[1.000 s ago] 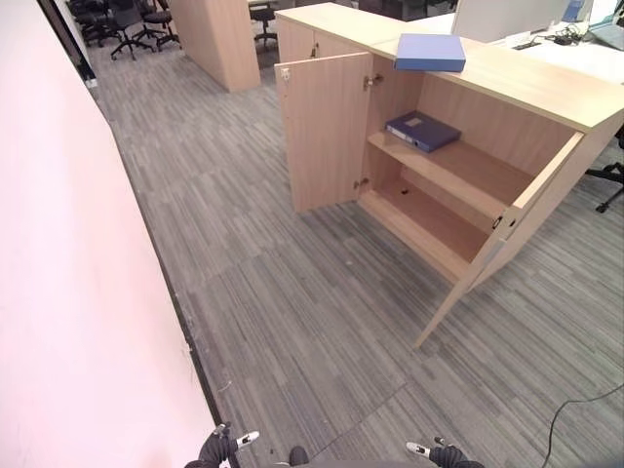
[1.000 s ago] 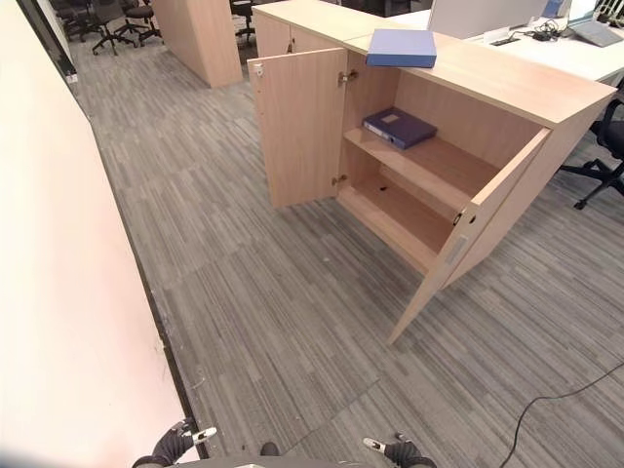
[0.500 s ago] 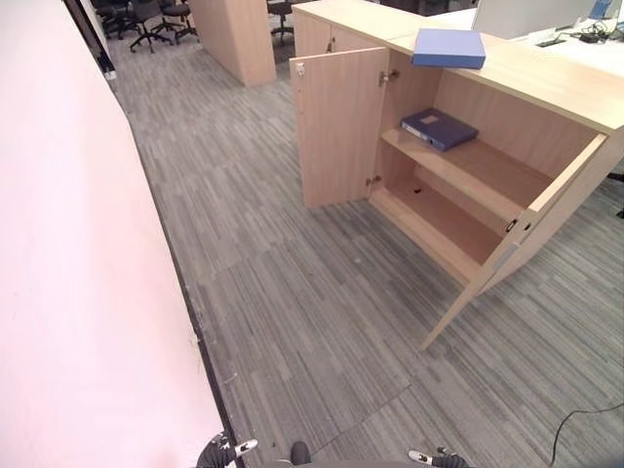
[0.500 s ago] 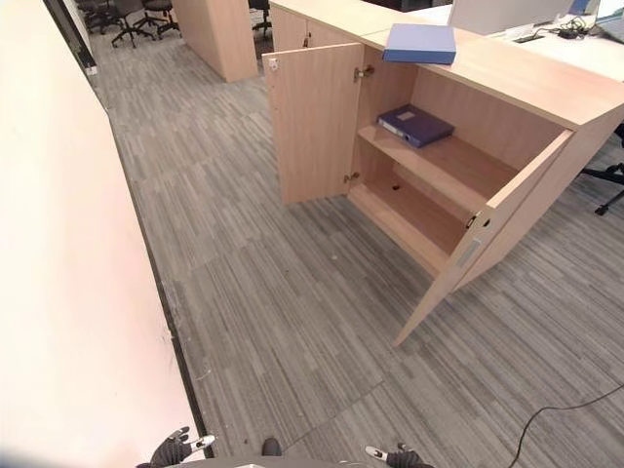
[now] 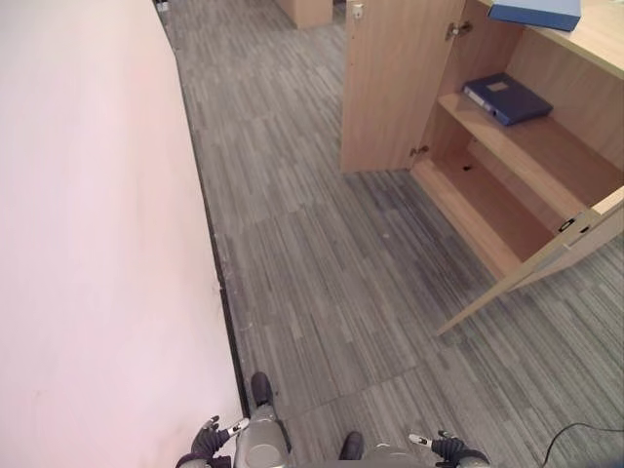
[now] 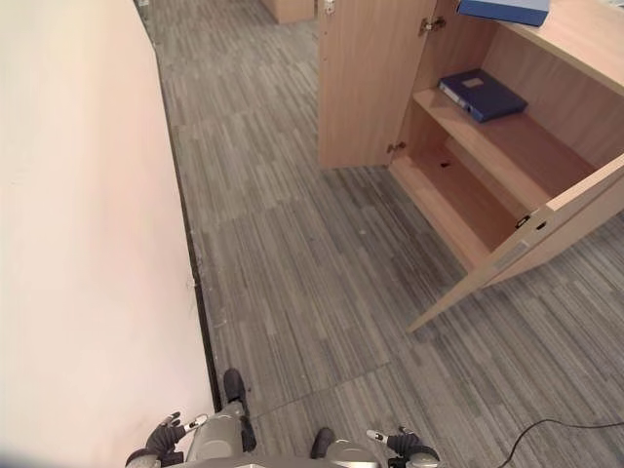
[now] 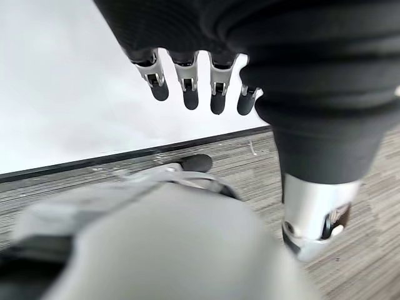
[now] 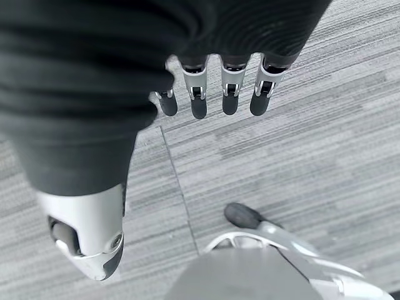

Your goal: Put the empty folder in the office cabinet

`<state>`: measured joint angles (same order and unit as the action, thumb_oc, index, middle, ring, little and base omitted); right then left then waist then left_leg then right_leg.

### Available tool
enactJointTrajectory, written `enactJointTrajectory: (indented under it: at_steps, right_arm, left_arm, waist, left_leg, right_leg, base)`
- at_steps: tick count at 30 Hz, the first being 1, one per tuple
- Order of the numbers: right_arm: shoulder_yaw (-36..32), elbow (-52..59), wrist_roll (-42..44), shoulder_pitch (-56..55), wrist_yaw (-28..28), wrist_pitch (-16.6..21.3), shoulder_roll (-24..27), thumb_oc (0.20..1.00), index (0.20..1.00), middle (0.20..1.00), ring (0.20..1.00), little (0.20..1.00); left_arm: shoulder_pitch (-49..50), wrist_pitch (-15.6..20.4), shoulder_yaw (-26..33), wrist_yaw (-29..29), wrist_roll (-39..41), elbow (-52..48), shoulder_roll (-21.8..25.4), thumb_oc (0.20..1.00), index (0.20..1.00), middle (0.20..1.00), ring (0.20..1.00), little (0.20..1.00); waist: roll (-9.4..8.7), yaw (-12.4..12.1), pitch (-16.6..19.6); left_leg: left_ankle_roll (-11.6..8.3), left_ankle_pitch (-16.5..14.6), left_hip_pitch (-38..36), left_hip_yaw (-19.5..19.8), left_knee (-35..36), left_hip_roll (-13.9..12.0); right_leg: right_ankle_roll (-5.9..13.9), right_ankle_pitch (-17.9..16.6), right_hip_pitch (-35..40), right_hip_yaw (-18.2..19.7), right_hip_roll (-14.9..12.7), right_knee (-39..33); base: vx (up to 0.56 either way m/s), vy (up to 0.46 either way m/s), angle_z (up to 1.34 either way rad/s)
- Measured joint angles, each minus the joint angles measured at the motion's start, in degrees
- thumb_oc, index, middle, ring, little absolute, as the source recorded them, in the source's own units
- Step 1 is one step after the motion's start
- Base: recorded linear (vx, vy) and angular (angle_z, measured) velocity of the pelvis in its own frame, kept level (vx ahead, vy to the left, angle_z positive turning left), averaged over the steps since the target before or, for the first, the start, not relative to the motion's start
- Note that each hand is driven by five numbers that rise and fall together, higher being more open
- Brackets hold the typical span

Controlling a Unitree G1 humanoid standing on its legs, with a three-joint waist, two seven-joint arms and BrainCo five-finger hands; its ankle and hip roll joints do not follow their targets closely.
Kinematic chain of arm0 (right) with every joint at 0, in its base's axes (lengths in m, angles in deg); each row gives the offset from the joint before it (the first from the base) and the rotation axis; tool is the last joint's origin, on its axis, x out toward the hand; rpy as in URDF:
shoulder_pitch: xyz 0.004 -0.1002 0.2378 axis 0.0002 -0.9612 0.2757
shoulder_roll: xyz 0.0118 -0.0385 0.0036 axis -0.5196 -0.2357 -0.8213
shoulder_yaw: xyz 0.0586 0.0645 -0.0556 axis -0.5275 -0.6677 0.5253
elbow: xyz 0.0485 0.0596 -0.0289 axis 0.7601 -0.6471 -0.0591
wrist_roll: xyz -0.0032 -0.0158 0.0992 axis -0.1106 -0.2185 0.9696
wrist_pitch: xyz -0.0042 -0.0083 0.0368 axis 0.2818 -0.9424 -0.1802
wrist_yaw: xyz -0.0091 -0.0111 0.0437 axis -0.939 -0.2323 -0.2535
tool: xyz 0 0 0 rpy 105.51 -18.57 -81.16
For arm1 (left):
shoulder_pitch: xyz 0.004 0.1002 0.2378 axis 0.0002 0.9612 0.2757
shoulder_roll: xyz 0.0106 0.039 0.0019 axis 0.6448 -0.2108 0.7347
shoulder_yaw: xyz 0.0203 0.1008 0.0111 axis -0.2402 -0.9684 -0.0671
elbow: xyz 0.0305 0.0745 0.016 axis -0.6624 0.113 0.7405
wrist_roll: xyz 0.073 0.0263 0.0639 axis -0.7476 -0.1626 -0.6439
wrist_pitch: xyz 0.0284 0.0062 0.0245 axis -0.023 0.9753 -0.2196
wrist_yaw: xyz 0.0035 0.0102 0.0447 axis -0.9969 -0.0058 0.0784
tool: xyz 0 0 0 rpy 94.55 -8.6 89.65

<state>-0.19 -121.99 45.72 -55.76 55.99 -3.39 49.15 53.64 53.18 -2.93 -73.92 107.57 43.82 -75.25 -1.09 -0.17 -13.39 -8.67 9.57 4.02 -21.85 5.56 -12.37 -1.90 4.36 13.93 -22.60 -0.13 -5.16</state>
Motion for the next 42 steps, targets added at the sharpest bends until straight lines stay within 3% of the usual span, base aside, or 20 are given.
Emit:
enactJointTrajectory:
  at_steps: [3, 5, 11, 13, 15, 16, 17, 18, 20, 22, 23, 24, 25, 29, 31, 33, 35, 36, 39, 42]
  right_arm:
    - [-0.17, -0.63, -0.1, -1.89, -0.02, -0.13, 1.32, 1.0, 1.0, 1.0, 1.0, 1.0]
    - [-0.4, -0.51, -0.22, -2.47, 0.28, -0.14, -0.07, 1.0, 1.0, 1.0, 1.0, 1.0]
    - [-0.63, 0.0, -1.21, -2.06, 0.42, -0.69, -1.86, 1.0, 1.0, 1.0, 1.0, 1.0]
    - [-2.67, 1.06, -1.21, -0.61, 0.32, -0.84, 0.4, 1.0, 1.0, 1.0, 1.0, 1.0]
    - [-2.28, 2.78, -1.13, -2.41, 0.14, -0.48, 2.47, 1.0, 1.0, 1.0, 1.0, 1.0]
    - [-1.99, 2.93, -1.11, -1.99, 0.1, -0.24, 2.59, 1.0, 1.0, 1.0, 1.0, 1.0]
    - [-1.52, 5.51, -1.18, 0.62, 0.5, 0.23, 4.47, 1.0, 1.0, 1.0, 1.0, 1.0]
    - [-2.1, 7.3, -0.9, 1.85, 0.62, 0.28, 4.33, 1.0, 1.0, 1.0, 1.0, 1.0]
    - [-3.11, 5.73, -0.83, 1.05, 0.77, -0.09, 1.07, 1.0, 1.0, 1.0, 1.0, 1.0]
    - [-4.39, 4.58, -0.82, -2.16, 0.72, -0.25, 1.65, 1.0, 1.0, 1.0, 1.0, 1.0]
    - [-3.67, 4.22, -0.87, -1.87, 0.9, 0.08, 2.25, 1.0, 1.0, 1.0, 1.0, 1.0]
    - [-4.3, 4.46, -0.14, -3.3, 1.22, -0.2, 2.72, 1.0, 1.0, 1.0, 1.0, 1.0]
    - [-4.21, 4.21, -0.13, -4.05, 1.34, -0.17, 3.51, 1.0, 1.0, 1.0, 1.0, 1.0]
    - [-4.14, 4.41, 0.21, -1.74, 1.41, 0.03, 3.92, 1.0, 1.0, 1.0, 1.0, 1.0]
    - [-3.54, 4.75, 0.31, -1.31, 1.28, 0.16, 2.97, 1.0, 1.0, 1.0, 1.0, 1.0]
    - [-2.2, 4.78, 0.32, -1.27, 1.26, 0.08, 2.9, 1.0, 1.0, 1.0, 1.0, 1.0]
    - [-2.15, 4.64, 0.3, -1.21, 1.16, 0.08, 2.95, 1.0, 1.0, 1.0, 1.0, 1.0]
    - [-1.59, 4.45, 0.24, -0.61, 0.89, 0.04, 3.01, 1.0, 1.0, 1.0, 1.0, 1.0]
    - [-0.42, 4.52, 0.16, 0.1, 0.78, 0.09, 2.55, 1.0, 1.0, 1.0, 1.0, 1.0]
    - [0.1, 4.61, 0.14, -0.91, 0.85, 0.15, 2.63, 1.0, 1.0, 1.0, 1.0, 1.0]
  left_arm:
    - [0.76, 0.09, 1.59, 0.04, 0.03, 0.87, -1.94, 1.0, 1.0, 1.0, 1.0, 1.0]
    - [1.26, 0.11, 1.69, -0.03, 0.04, 1.15, -1.17, 1.0, 1.0, 1.0, 1.0, 1.0]
    - [0.96, -1.97, 3.13, 2.54, 4.5, 0.04, -1.09, 1.0, 1.0, 1.0, 1.0, 1.0]
    - [-1.13, -2.75, 3.15, 4.1, 4.16, 2.55, -3.04, 1.0, 1.0, 1.0, 1.0, 1.0]
    - [-0.36, -2.31, 0.86, 4.05, 2.45, 0.02, -2.85, 1.0, 1.0, 1.0, 1.0, 1.0]
    - [-0.72, -2.13, -2.11, 3.7, 2.08, -0.24, -1.94, 1.0, 1.0, 1.0, 1.0, 1.0]
    - [-0.98, -1.92, -5.05, 1.64, -1.11, -1.99, -1.61, 1.0, 1.0, 1.0, 1.0, 1.0]
    - [-2.16, -1.28, -3.33, 0.91, -2.24, -2.78, -0.39, 1.0, 1.0, 1.0, 1.0, 1.0]
    - [-1.86, 0.02, 0.35, 0.7, -2.87, 1.47, 1.69, 1.0, 1.0, 1.0, 1.0, 1.0]
    - [-0.34, -0.58, 1.11, 0.85, -3.49, 3.56, -0.04, 1.0, 1.0, 1.0, 1.0, 1.0]
    - [0.34, -0.51, 1.25, 0.95, -4.73, 3.53, -0.72, 1.0, 1.0, 1.0, 1.0, 1.0]
    - [1.33, -0.17, 0.95, 1.04, -5.42, 1.6, -0.31, 1.0, 1.0, 1.0, 1.0, 1.0]
    - [1.65, -0.51, 0.02, 1.09, -5.43, 1.96, 0.1, 1.0, 1.0, 1.0, 1.0, 1.0]
    - [-3.68, -0.46, -2.13, 1.32, -5.11, 2.79, -0.52, 1.0, 1.0, 1.0, 1.0, 1.0]
    - [-3.28, -0.31, -2.95, 1.46, -4.56, -0.62, -0.61, 1.0, 1.0, 1.0, 1.0, 1.0]
    - [-4.12, -0.27, -2.93, 1.32, -4.23, -1.13, -0.65, 1.0, 1.0, 1.0, 1.0, 1.0]
    - [-4.59, 0.14, -2.92, 1.28, -4.22, -1.81, -0.39, 1.0, 1.0, 1.0, 1.0, 1.0]
    - [-4.76, 0.69, -2.67, 1.23, -4.01, -2.73, 0.14, 1.0, 1.0, 1.0, 1.0, 1.0]
    - [-4.8, 0.64, -1.63, 1.1, -3.06, -1.94, 1.41, 1.0, 1.0, 1.0, 1.0, 1.0]
    - [-5.06, 0.54, -1.94, 0.69, -2.87, -0.85, 2.18, 1.0, 1.0, 1.0, 1.0, 1.0]
  waist:
    - [2.83, -0.14, 2.86]
    - [0.73, -0.4, 4.47]
    - [-0.11, -2.82, 6.31]
    - [3.28, -2.38, 6.09]
    - [3.21, 0.98, 6.07]
    - [2.93, 1.1, 5.91]
    - [5.76, 2.65, 3.77]
    - [6.85, 4.53, 0.58]
    - [0.54, 4.5, -0.15]
    - [0.41, 3.14, 1.09]
    - [3.21, 3.45, 2.08]
    - [3.65, 4.08, 3.97]
    - [2.91, 4.2, 5.79]
    - [1.64, 6.57, 3.85]
    - [0.33, 6.11, 3.43]
    - [-0.55, 6.31, 2.87]
    - [-1.81, 6.3, 2.45]
    - [-2.71, 5.35, 2.22]
    - [-3.94, 4.34, 1.73]
    - [-4.06, 4.16, 1.51]
  left_leg:
    - [1.27, 0.67, -3.7, -1.32, 0.18, 1.02]
    - [6.25, -0.23, -5.38, -2.73, -0.4, 5.68]
    - [8.3, -2.36, -7.12, -1.45, -0.43, 8.7]
    - [13.84, -9.49, -8.75, -2.34, -1.99, 14.29]
    - [14.91, -10.49, -13.29, 0.97, -0.53, 18.19]
    - [16.09, -11.58, -14.19, 2.97, -0.44, 18.73]
    - [15.84, -11.87, -12.89, 2.79, -0.64, 15.44]
    - [15.02, -12.09, -13.08, 3.05, -0.77, 11.23]
    - [9.23, -15.7, -16.49, 2.38, -1.15, 10.03]
    - [6.46, -19.68, -21.19, 6.78, -1.2, 7.58]
    - [9.99, -21.24, -21.1, 6.76, -0.79, 7.27]
    - [9.54, -22.16, -22.91, 7.3, -2.08, 4.67]
    - [9.34, -24.67, -23.35, 8.43, -4.46, 4.22]
    - [-3.27, -14.46, -10.45, 5.46, -32.38, -0.25]
    - [-3.06, -10.42, 1.53, 5.13, -58.17, -5.96]
    - [-1.65, -8.96, 9.51, 4.07, -61.74, -7.25]
    - [-0.31, -8.88, 12.35, 1.88, -56.08, -6.74]
    - [0.68, -8.88, 12.46, 2.57, -37.53, -2.96]
    - [1.88, -4.53, 8.99, 11.08, -10.52, 2.99]
    - [5.93, 0.22, 8.51, 16.4, -5.11, 7.94]
  right_leg:
    - [3.12, 1.34, 1.76, 0.78, -0.44, 0.14]
    - [6.05, 1.92, 2.07, 1.38, -5.42, 1.11]
    - [7.7, 4.3, -0.36, -0.57, -9.6, 10.83]
    - [12.18, 7.08, -9.05, -2.55, -16.49, 36.19]
    - [10.78, -9.67, -21.26, 1.78, -26.42, 65.71]
    - [10.63, -12.63, -25.55, 3.96, -28.42, 70.86]
    - [6.94, 1.58, -31.78, 7.08, -20.99, 59.78]
    - [7.15, 2.74, -34.97, 6.0, -12.92, 32.29]
    - [11.01, 1.27, -32.96, 3.41, -10.32, 9.56]
    - [11.7, -2.39, -29.37, -6.3, -7.97, 12.54]
    - [10.33, -1.34, -27.46, -10.3, -4.94, 14.04]
    - [2.18, 3.56, -30.75, -5.49, -8.68, 34.35]
    - [0.55, 6.54, -29.53, -4.49, -9.16, 34.15]
    - [-4.02, 5.09, -18.08, -4.28, -2.02, 18.75]
    - [-4.88, 3.63, -12.74, -2.24, 1.58, 12.33]
    - [-7.74, 4.09, -8.31, 0.03, 4.15, 10.34]
    - [-7.65, 4.19, -6.61, 1.72, 4.22, 9.17]
    - [-7.13, 3.86, -6.53, 4.31, 3.75, 8.53]
    - [-6.59, 3.74, -3.66, 8.74, 3.96, 6.19]
    - [-2.77, 4.96, -1.74, 10.16, 3.94, 8.24]
  base:
    - [0.24, 0.239, -0.12]
    - [0.25, 0.306, -0.18]
    - [0.17, 0.302, 0.08]
    - [0.2, 0.475, 0.39]
    - [0.1, 0.176, 1.15]
    - [0.09, -0.084, 0.39]
    - [0.13, -0.218, 0.21]
    - [0.26, -0.316, -0.01]
    - [0.32, -0.276, 0.4]
    - [0.45, -0.293, 0.29]
    - [0.49, -0.342, -0.08]
    - [0.38, -0.332, 0.07]
    - [0.37, -0.367, -0.06]
    - [0.32, -0.44, -0.12]
    - [0.23, -0.31, -0.65]
    - [0.2, -0.115, -0.66]
    - [0.17, 0.064, -0.56]
    - [0.23, 0.144, -0.87]
    - [0.16, 0.103, -0.95]
    - [0.24, 0.119, -0.67]
